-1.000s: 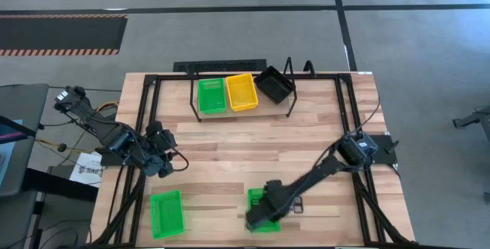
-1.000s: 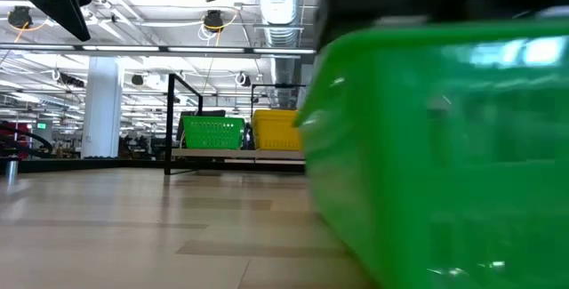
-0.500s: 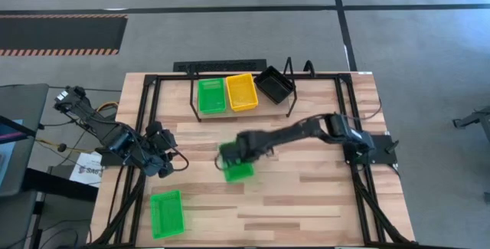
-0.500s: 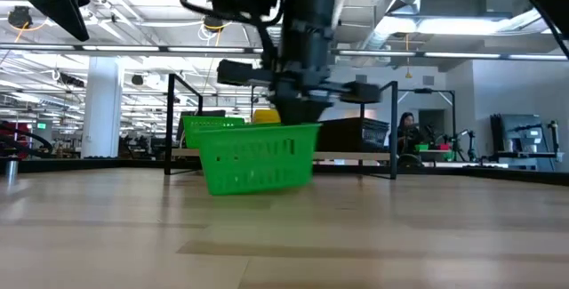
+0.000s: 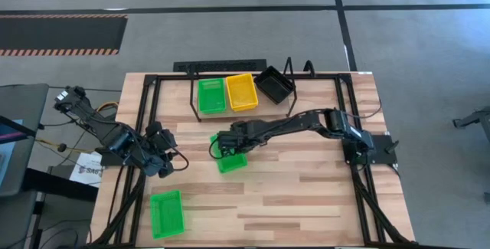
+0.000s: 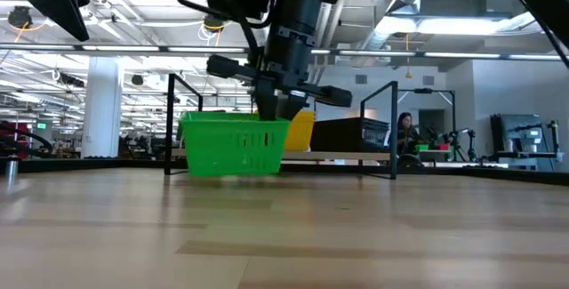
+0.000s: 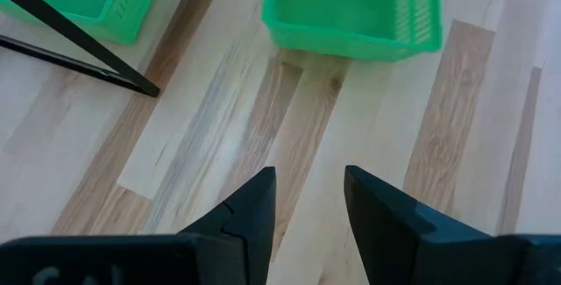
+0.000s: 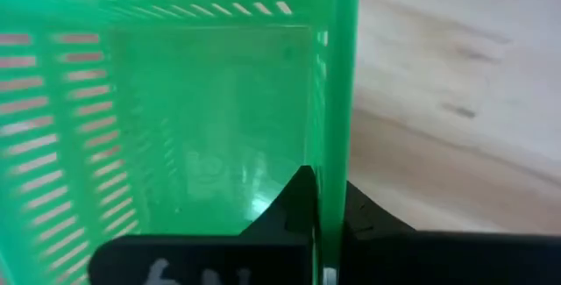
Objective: Stack baskets on shelf by color
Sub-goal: Stack the right green bin on top of the green bin on the shelf
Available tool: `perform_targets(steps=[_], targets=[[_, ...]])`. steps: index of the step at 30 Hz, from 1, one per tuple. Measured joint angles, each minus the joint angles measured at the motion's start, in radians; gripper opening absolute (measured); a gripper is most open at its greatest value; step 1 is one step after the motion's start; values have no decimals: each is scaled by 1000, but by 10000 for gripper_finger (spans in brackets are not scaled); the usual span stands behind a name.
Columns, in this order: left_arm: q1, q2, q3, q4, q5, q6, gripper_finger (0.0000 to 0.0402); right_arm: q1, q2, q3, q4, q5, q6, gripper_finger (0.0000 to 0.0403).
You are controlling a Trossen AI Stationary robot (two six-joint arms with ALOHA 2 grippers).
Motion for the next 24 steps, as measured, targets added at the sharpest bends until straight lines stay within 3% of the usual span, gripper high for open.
perform_targets(steps=[14, 19, 24], targets=[[0, 0, 0, 0, -1, 5, 125, -3, 0, 15, 1, -23, 15, 167], [0, 0, 0, 0, -22, -32, 125, -7, 0, 163, -23, -44, -81, 202], [0, 0, 0, 0, -47, -59, 125, -6, -1, 387, -254, -28, -192, 205]])
